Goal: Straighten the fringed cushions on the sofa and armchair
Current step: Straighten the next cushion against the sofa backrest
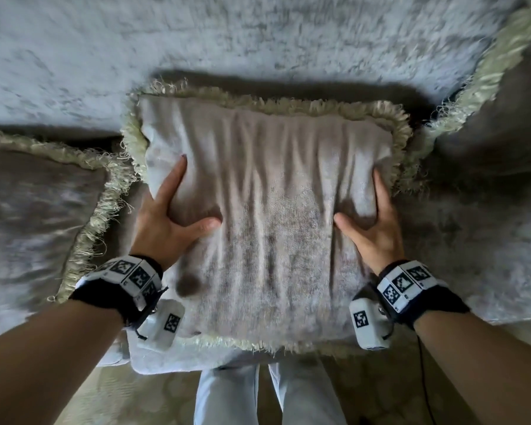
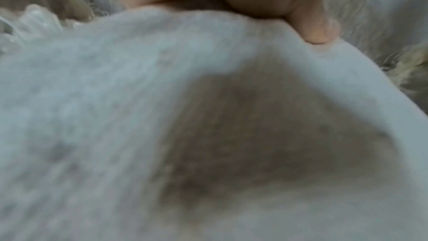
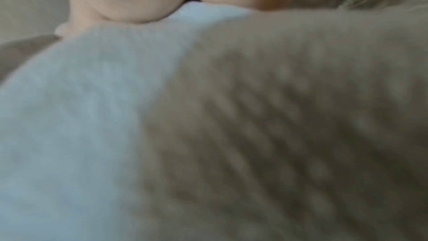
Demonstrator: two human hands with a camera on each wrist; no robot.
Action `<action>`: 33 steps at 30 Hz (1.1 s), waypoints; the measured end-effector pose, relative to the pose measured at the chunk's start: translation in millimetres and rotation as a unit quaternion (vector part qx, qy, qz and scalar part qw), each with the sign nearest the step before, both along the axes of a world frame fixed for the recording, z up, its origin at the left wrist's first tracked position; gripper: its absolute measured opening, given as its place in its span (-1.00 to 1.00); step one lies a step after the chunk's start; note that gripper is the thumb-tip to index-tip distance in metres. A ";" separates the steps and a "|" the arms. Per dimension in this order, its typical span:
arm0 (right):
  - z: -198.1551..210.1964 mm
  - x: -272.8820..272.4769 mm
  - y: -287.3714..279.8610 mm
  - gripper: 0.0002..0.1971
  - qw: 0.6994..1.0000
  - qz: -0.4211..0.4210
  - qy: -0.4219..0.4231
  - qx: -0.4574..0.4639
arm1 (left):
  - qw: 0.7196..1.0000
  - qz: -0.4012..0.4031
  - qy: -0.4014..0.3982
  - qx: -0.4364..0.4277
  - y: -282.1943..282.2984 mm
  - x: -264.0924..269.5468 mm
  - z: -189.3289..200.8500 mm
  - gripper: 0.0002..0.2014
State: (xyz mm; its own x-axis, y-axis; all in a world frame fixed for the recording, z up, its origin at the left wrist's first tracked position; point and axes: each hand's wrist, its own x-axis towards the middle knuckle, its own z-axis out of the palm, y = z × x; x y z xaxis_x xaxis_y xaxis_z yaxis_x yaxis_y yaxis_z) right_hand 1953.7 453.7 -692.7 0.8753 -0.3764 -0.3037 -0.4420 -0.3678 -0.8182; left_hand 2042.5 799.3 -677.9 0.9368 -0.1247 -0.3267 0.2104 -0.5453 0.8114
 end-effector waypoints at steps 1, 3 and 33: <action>9.6 4.7 0.0 0.16 1.000 -0.002 -0.015 -0.006 | 1.000 0.013 -0.024 0.010 -0.1 4.1 9.0 0.11; 31.0 20.9 0.7 0.17 0.998 0.002 -0.058 -0.022 | 0.997 0.040 -0.071 -0.001 2.4 15.1 23.6 0.10; 76.7 113.5 -0.8 -0.18 0.962 0.012 -0.152 -0.226 | 0.980 0.041 -0.095 0.170 16.3 76.0 66.7 -0.06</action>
